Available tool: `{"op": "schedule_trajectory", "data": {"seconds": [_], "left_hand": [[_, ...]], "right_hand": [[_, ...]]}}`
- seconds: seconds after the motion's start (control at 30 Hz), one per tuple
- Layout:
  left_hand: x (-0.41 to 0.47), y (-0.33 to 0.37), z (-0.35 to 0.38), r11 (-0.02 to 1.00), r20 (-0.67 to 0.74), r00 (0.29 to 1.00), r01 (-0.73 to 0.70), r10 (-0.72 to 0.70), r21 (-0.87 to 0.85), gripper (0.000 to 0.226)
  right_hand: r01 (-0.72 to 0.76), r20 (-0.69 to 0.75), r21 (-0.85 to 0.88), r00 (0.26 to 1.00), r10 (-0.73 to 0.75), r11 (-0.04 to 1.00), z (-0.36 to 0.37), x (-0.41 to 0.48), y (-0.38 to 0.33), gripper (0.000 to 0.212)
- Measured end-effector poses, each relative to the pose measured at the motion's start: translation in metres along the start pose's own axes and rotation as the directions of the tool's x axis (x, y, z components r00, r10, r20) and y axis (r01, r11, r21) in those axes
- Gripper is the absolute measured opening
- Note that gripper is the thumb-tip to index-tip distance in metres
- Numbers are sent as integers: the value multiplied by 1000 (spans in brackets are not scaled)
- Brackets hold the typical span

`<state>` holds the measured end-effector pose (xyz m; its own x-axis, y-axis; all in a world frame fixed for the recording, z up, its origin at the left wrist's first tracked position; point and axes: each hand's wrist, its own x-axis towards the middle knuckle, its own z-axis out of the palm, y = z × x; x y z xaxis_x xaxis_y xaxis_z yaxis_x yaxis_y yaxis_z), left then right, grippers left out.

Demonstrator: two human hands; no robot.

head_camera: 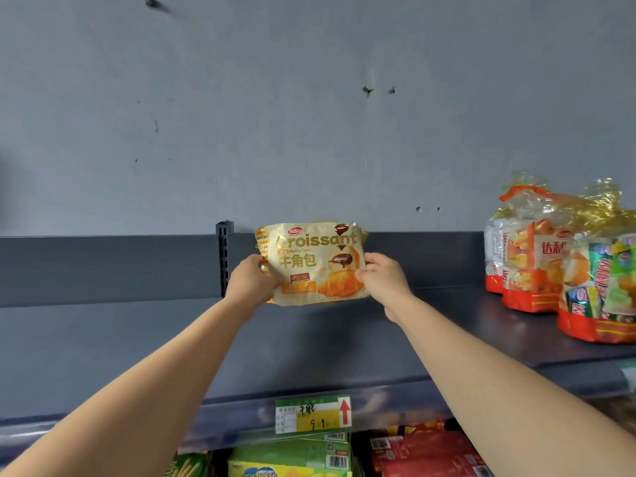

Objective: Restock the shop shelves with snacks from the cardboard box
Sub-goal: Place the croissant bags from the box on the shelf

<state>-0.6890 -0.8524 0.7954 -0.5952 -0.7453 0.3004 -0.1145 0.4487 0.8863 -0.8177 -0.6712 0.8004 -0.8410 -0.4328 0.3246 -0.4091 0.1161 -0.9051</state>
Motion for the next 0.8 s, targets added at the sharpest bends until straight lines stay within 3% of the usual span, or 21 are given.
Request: {"op": "schedule_trajectory", "data": {"seconds": [0.27, 0.5, 0.8], "left_hand": [[35, -8, 15, 989, 11, 998, 63, -65, 134, 44], [46, -19, 30, 978, 20, 992, 121, -126, 170, 32], [58, -25, 35, 971, 31, 991, 125, -134, 202, 56]], "right_hand": [[-34, 103, -12, 994, 35, 999, 17, 46, 20, 8], [-80, 205, -110, 973, 101, 991, 28, 65, 41, 33], [-80, 189, -125, 977, 103, 989, 41, 76, 45, 43]]}}
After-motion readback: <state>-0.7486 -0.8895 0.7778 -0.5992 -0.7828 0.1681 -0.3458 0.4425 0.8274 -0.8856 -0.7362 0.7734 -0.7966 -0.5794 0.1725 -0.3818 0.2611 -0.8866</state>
